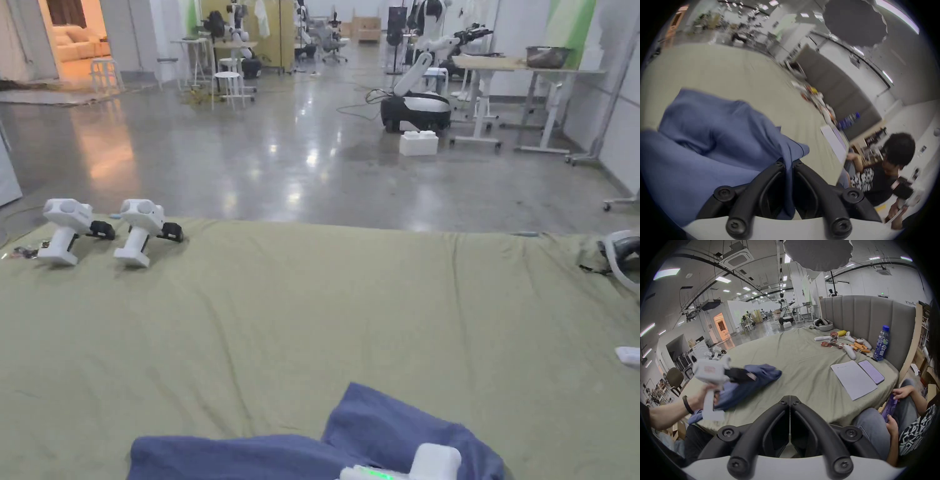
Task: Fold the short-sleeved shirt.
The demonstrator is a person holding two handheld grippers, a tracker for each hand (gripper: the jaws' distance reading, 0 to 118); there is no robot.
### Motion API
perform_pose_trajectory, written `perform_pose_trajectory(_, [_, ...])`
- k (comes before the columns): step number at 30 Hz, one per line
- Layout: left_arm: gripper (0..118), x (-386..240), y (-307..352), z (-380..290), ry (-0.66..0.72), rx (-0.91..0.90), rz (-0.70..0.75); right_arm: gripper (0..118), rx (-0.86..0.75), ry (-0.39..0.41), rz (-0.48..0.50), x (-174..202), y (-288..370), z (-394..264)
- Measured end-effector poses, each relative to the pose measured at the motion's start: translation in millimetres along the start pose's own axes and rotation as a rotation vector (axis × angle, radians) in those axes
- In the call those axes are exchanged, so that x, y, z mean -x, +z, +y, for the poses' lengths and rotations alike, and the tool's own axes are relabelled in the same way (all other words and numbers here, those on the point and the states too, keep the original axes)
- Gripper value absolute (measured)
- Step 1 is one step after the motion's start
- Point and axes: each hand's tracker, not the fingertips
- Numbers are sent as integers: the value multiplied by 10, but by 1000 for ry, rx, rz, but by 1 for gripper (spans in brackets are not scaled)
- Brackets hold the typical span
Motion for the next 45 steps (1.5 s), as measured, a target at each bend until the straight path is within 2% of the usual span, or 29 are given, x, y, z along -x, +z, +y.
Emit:
perform_pose_trajectory(2, [10, -244, -262, -231, -54, 79, -19, 3, -6, -20, -2, -72, 77, -21])
perform_pose_trajectory(3, [15, -344, -333, -301, -89, 87, -16, 3, -4, -38, -6, -98, 94, -37])
perform_pose_trajectory(4, [41, -455, -411, -380, -106, 107, -33, 3, 1, -53, -8, -124, 101, -59])
perform_pose_trajectory(5, [41, -524, -443, -433, -141, 102, -50, 3, 6, -61, -15, -129, 106, -73])
perform_pose_trajectory(6, [52, -584, -465, -480, -170, 100, -77, 3, 10, -64, -24, -126, 101, -90])
perform_pose_trajectory(8, [101, -571, -303, -429, -164, 94, -152, 3, 19, -60, -27, -98, 78, -108])
perform_pose_trajectory(10, [101, -543, 9, -345, -205, 15, -109, 3, 15, -57, -2, -50, 33, -97])
perform_pose_trajectory(12, [101, -507, 492, -298, -253, -99, 10, 3, -4, -71, 57, 13, -46, -53])
perform_pose_trajectory(15, [101, -415, 1461, -269, -259, -309, 156, 3, -34, -77, 111, 154, -212, 70])
perform_pose_trajectory(21, [100, -514, 3188, -442, -300, -690, 654, 3, -136, -4, 232, 582, -433, 457])
perform_pose_trajectory(22, [96, -534, 3403, -533, -295, -752, 731, 3, -163, 10, 247, 664, -438, 540])
perform_pose_trajectory(23, [88, -564, 3606, -608, -294, -810, 799, 3, -187, 20, 264, 724, -436, 608])
perform_pose_trajectory(24, [73, -604, 3713, -677, -278, -842, 868, 3, -214, 29, 284, 776, -428, 674])
perform_pose_trajectory(26, [20, -656, 3903, -790, -249, -878, 945, 3, -268, 59, 324, 846, -429, 797])
perform_pose_trajectory(27, [10, -709, 4029, -883, -265, -898, 936, 3, -283, 82, 335, 878, -423, 864])
perform_pose_trajectory(29, [1, -873, 4182, -1112, -322, -979, 962, 3, -307, 152, 318, 939, -367, 984])
perform_pose_trajectory(32, [1, -970, 4249, -1294, -300, -851, 1058, 3, -367, 203, 242, 972, -253, 1011])
perform_pose_trajectory(36, [1, -885, 4316, -1472, -248, -853, 1020, 3, -371, 210, 206, 923, -200, 937])
perform_pose_trajectory(39, [1, -913, 4302, -1351, -202, -868, 975, 2, -360, 215, 183, 917, -193, 928])
perform_pose_trajectory(41, [1, -918, 4272, -1309, -204, -896, 953, 2, -358, 225, 174, 914, -187, 916])
perform_pose_trajectory(45, [1, -943, 4169, -1112, -237, -843, 921, 2, -350, 233, 169, 897, -168, 892])
